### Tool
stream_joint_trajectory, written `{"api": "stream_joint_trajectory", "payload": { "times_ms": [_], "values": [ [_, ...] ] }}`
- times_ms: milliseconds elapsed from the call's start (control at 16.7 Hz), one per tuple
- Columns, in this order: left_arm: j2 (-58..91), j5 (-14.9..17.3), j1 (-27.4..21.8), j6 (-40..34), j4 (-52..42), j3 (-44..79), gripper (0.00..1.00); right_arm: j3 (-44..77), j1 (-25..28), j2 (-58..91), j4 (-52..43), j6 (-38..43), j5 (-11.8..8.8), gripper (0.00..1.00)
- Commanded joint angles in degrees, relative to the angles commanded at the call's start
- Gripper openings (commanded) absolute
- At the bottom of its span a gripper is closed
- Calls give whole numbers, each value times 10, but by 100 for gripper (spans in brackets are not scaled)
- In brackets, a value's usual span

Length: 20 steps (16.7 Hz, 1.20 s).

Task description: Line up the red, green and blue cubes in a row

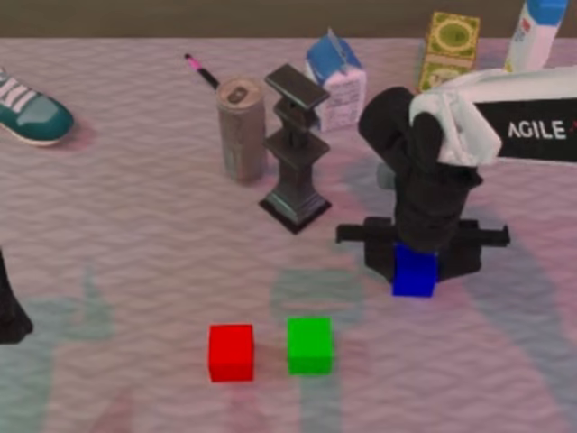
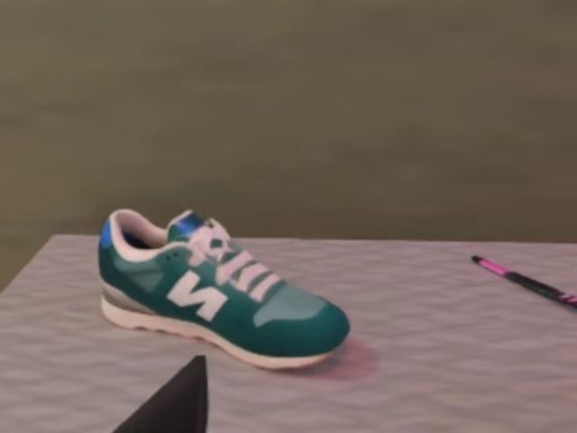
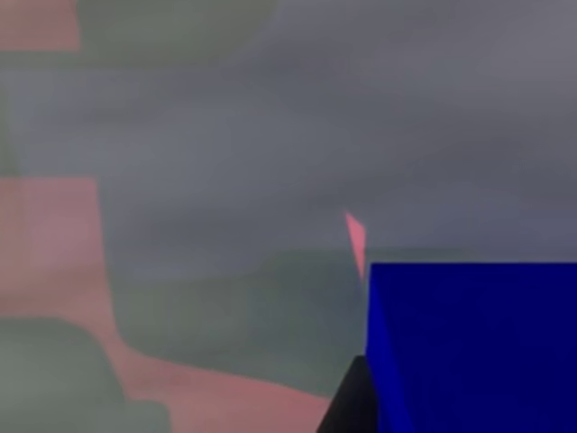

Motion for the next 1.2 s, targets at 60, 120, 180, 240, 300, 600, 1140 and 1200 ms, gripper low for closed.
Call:
{"api": "stream_joint_trajectory", "payload": {
  "times_ms": [60,120,180,240,300,600,1140,1200],
  "values": [
    [0,0,0,0,0,0,100,1,-2,-6,-3,-1,3,0],
    [0,0,0,0,0,0,100,3,-1,-7,-5,-1,3,0],
    [0,0,0,0,0,0,100,9,-1,-9,-13,-1,3,0],
    [0,0,0,0,0,0,100,19,0,-14,-27,-1,3,0],
    [0,0,0,0,0,0,100,30,0,-21,-46,0,3,0],
    [0,0,0,0,0,0,100,83,3,-57,-138,-2,2,0],
    [0,0,0,0,0,0,100,19,48,-121,-135,34,2,0],
    [0,0,0,0,0,0,100,-7,65,-143,-134,47,2,0]
  ]
}}
